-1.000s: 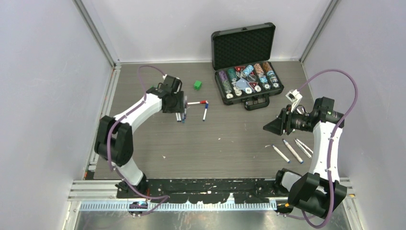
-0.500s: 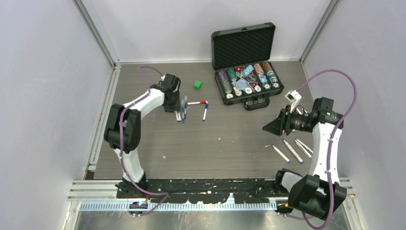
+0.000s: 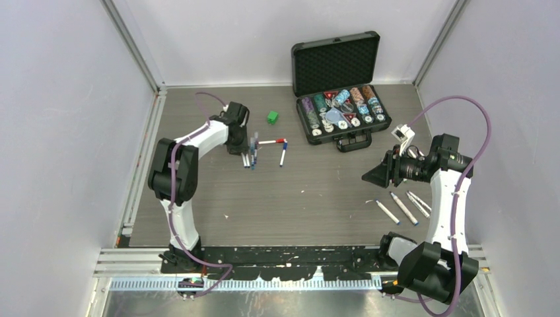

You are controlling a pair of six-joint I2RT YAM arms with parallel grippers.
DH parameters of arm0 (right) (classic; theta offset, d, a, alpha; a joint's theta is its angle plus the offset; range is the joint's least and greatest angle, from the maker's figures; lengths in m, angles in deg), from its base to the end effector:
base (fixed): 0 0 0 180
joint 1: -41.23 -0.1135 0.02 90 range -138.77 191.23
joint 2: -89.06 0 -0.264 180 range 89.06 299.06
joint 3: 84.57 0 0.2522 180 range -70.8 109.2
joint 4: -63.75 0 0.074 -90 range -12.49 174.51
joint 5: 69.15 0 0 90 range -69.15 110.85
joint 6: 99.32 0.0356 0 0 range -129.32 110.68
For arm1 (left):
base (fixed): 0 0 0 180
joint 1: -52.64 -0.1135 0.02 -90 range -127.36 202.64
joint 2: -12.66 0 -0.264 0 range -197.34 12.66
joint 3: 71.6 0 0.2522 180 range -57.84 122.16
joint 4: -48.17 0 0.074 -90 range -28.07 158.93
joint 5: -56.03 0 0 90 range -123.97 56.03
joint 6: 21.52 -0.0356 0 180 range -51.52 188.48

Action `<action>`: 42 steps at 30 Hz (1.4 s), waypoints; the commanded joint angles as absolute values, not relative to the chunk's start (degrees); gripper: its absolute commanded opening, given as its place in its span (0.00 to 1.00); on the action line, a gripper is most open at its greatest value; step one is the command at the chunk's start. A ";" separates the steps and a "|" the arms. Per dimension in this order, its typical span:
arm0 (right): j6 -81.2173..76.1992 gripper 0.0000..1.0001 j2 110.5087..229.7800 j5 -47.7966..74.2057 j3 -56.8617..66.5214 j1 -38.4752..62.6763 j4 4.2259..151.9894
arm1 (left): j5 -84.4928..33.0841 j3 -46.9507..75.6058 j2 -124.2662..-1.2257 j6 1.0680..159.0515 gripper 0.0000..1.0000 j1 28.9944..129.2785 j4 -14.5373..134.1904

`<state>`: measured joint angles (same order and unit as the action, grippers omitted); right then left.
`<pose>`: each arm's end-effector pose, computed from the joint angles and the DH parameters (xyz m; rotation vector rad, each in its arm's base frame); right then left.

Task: Open the pen caps
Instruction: Pick up the pen from the center of the board.

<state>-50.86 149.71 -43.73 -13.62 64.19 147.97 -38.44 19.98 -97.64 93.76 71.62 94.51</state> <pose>0.1631 -0.0342 0.3029 -0.5328 2.0764 0.9802 0.3760 -0.1264 0.1809 -0.1721 2.7013 -0.1276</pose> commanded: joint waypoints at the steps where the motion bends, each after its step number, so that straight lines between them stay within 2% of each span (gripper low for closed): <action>1: -50.54 0.48 148.35 -43.83 -13.41 63.82 146.88 | -37.61 22.21 -98.31 93.84 0.25 71.02 93.39; 25: -50.37 0.48 147.69 -43.93 -13.34 63.74 146.90 | -35.84 22.76 -101.94 93.95 0.23 70.87 93.93; 30: -50.41 0.48 147.52 -43.93 -13.32 63.75 146.88 | -34.93 22.31 -100.96 93.78 0.00 70.83 93.79; 42: -50.37 0.48 147.33 -44.06 -13.32 63.73 146.86 | -31.28 14.75 -87.36 94.26 0.00 70.83 87.08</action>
<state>-50.71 148.63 -43.27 -13.62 64.10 147.79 -32.91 17.27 -95.00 93.80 71.20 91.93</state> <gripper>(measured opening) 0.479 0.037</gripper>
